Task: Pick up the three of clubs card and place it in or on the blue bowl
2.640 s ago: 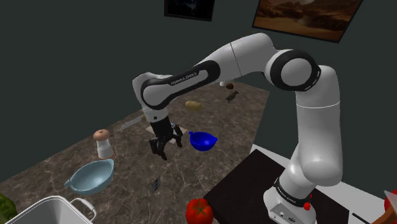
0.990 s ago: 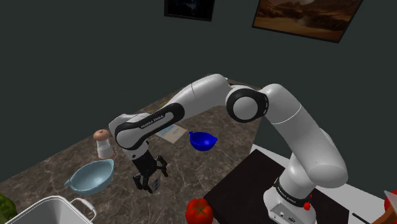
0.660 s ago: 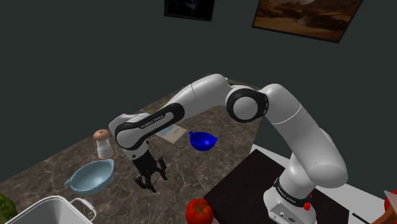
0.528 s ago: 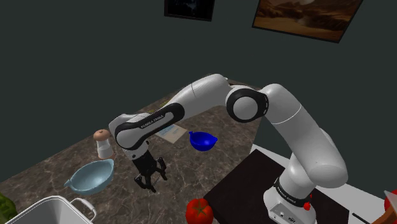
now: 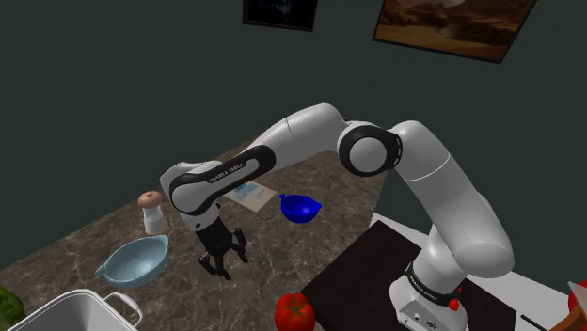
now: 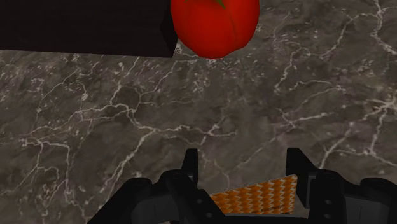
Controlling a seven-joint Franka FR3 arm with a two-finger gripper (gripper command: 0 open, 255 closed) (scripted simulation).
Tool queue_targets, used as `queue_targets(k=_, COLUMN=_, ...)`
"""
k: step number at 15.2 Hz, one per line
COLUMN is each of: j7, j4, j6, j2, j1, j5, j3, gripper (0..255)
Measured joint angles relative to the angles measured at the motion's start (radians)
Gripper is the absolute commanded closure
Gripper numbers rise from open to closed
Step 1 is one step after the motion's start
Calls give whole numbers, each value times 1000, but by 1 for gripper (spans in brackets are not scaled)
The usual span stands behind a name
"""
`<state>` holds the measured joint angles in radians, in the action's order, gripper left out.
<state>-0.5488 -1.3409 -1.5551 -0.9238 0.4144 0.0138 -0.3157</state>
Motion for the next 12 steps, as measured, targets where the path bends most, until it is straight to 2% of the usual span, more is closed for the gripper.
queue_targets(k=12, j7=-12, j4=3, j6=97, j2=95, j1=-13, j5=-19, j3=-16, gripper=255)
